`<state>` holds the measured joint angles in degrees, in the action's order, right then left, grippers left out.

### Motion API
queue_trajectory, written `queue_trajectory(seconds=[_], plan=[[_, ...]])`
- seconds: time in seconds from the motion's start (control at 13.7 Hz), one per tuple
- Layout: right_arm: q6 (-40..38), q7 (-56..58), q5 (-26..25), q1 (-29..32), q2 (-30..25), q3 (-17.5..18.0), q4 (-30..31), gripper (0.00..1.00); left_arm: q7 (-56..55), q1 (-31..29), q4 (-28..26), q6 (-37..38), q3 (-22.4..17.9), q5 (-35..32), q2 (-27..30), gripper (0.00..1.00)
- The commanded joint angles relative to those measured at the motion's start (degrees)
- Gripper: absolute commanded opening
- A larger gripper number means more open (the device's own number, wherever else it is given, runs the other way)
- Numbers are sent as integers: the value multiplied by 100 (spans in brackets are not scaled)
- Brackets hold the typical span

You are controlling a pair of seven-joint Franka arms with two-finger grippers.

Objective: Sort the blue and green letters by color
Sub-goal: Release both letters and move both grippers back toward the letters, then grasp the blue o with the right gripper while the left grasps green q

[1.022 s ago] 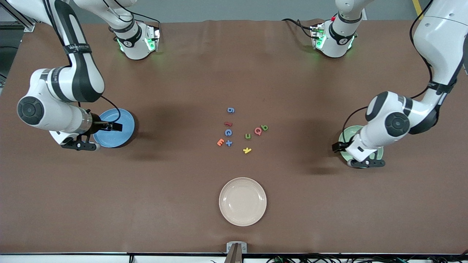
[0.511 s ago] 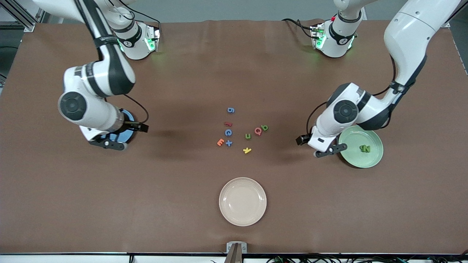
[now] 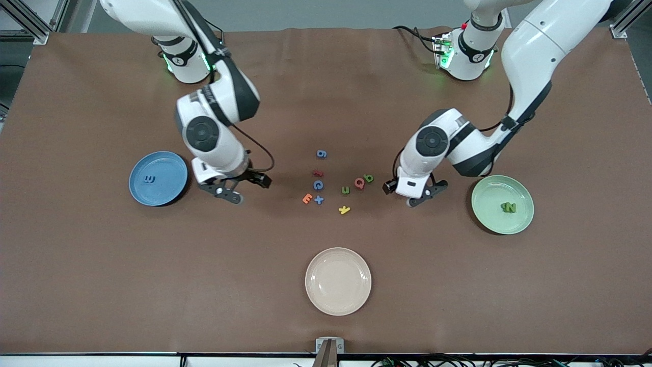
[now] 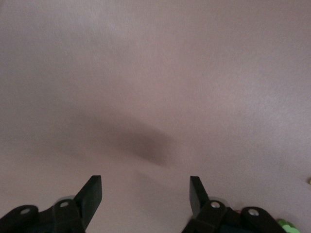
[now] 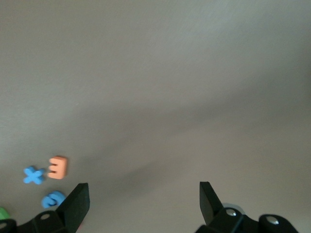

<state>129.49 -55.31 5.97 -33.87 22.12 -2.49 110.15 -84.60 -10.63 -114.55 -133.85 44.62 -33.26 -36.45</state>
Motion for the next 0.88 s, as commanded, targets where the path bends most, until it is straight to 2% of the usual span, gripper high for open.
queue_trajectory(seconds=[0.0,0.36,0.51,0.58,0.8], plan=[[85,-1023,19,-504,546,-76,-493,100,-635,174,213,-71,-59,-383,-309,74],[120,-824,-218,-1260,1328,-85,-1371,100,-1137,701,451,-71,-243,-454,-556,69],[146,-387,-664,-1358,1636,-76,-1759,100,-1295,965,521,-194,-436,-454,-608,67],[268,-176,-858,-1367,1724,-76,-1778,100,-1339,1088,521,-299,-541,-454,-635,67],[674,-86,-869,-1428,1830,-58,-1743,100,-1357,1142,521,-353,-604,-454,-635,66]])
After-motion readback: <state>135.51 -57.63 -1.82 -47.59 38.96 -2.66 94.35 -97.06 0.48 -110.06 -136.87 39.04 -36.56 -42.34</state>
